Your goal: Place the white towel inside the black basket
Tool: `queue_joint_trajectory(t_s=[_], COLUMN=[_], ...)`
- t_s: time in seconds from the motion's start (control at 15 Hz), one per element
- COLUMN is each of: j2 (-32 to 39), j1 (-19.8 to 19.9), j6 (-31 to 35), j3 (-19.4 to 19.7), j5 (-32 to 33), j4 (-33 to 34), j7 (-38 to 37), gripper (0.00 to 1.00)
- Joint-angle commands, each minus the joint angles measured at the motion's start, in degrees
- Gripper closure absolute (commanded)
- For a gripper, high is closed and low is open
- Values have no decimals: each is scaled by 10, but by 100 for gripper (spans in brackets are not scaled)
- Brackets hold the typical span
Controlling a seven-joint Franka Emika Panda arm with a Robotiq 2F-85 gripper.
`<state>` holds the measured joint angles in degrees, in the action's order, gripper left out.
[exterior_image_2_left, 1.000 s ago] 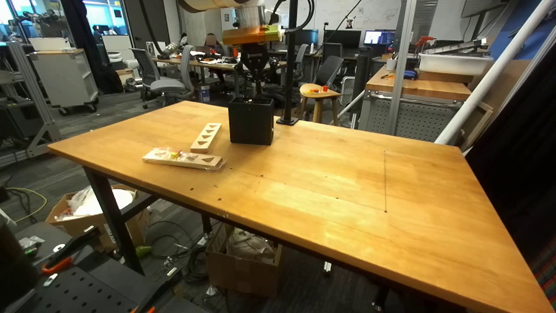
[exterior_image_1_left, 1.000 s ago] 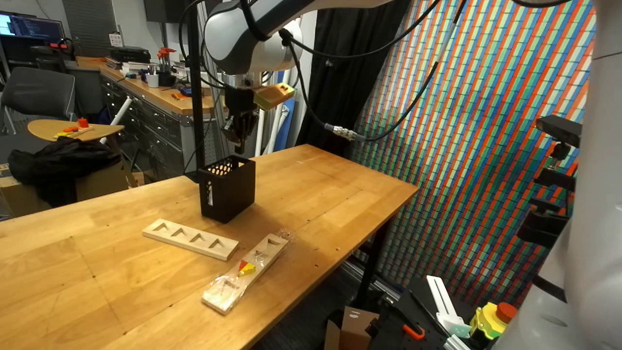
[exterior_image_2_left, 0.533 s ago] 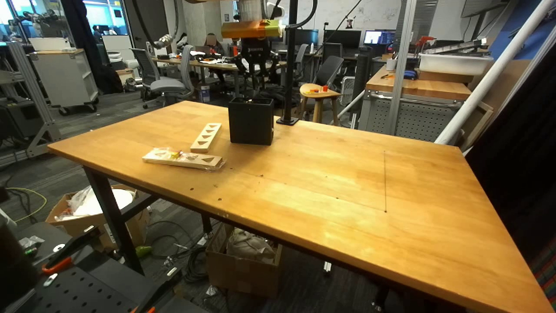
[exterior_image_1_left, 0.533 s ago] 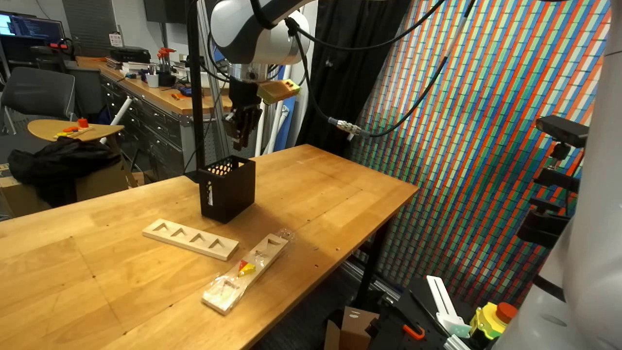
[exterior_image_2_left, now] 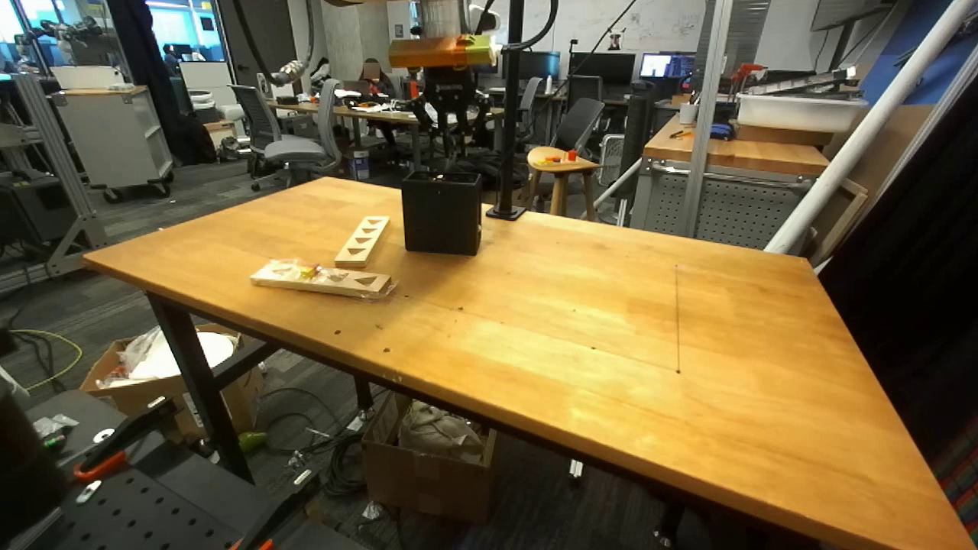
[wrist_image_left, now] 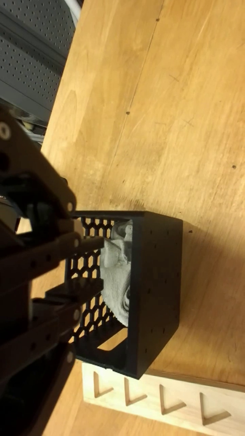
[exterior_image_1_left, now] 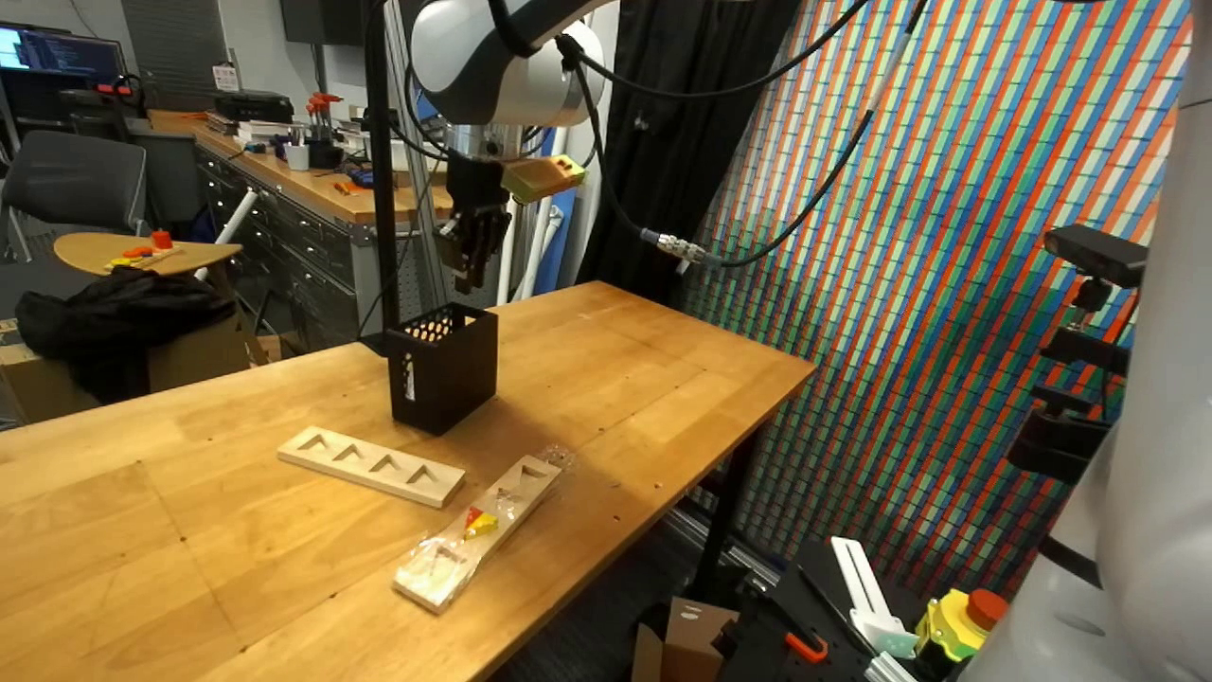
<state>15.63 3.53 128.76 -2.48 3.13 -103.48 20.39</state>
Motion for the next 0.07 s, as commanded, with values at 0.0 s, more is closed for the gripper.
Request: queue_joint_trajectory(t_s=[0.0], j2=[0], j1=[-4], j6=[-2], j3=[4], j5=[-1], j4=[1], j7=[1], gripper=[71])
